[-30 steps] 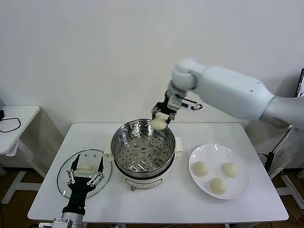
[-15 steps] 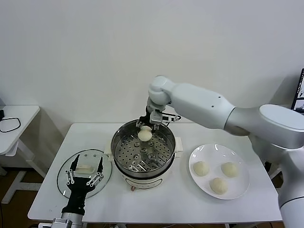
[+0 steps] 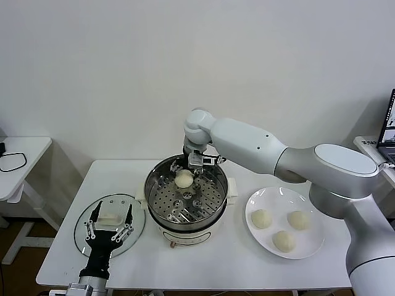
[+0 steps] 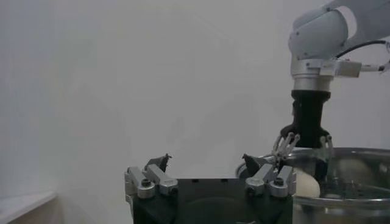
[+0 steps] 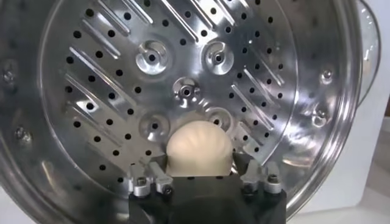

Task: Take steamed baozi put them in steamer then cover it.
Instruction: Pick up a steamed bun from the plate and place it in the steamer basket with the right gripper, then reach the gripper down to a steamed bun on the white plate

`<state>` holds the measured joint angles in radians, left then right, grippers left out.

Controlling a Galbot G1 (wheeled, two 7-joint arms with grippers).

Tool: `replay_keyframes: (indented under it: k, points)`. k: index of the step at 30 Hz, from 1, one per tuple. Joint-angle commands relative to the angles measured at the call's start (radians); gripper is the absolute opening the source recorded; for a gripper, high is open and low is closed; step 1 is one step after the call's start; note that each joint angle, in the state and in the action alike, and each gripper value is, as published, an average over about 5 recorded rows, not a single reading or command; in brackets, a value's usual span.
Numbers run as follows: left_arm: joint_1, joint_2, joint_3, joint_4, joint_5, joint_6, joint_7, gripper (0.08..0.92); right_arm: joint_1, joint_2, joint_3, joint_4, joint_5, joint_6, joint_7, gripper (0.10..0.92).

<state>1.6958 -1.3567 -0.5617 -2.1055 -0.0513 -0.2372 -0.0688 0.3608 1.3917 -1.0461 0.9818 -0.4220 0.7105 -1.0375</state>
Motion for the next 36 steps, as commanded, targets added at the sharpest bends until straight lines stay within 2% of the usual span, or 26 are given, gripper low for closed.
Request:
replay_keyframes:
  k: [1, 4, 7, 10, 14, 22, 36]
  points:
    - [0.001, 0.0, 0.0, -0.002, 0.001, 0.004, -0.002, 0.823, 0.058, -0.087, 0.016, 0.096, 0.136, -0.073, -0.072, 0.822]
    - [0.001, 0.0, 0.001, -0.003, 0.001, 0.004, -0.001, 0.823, 0.14, -0.2, -0.003, 0.192, 0.287, -0.205, -0.137, 0.823]
    - [-0.001, 0.001, 0.002, -0.004, 0.002, 0.007, -0.001, 0.823, 0.247, -0.327, -0.076, 0.25, 0.504, -0.384, -0.173, 0.823]
    - [-0.004, 0.005, 0.006, -0.006, 0.005, 0.017, -0.001, 0.823, 0.328, -0.434, -0.173, 0.261, 0.705, -0.537, -0.172, 0.823]
    - [-0.01, 0.013, 0.015, -0.006, 0.018, 0.026, -0.004, 0.823, 0.36, -0.564, -0.287, 0.246, 0.846, -0.677, -0.162, 0.823]
    - [-0.02, 0.016, 0.032, -0.002, 0.03, 0.021, -0.006, 0.823, 0.254, -0.698, -0.428, 0.281, 0.914, -0.802, -0.112, 0.823]
    - [-0.016, 0.006, 0.033, 0.007, 0.033, 0.008, -0.008, 0.823, 0.017, -0.659, -0.409, 0.263, 0.859, -0.828, -0.028, 0.823]
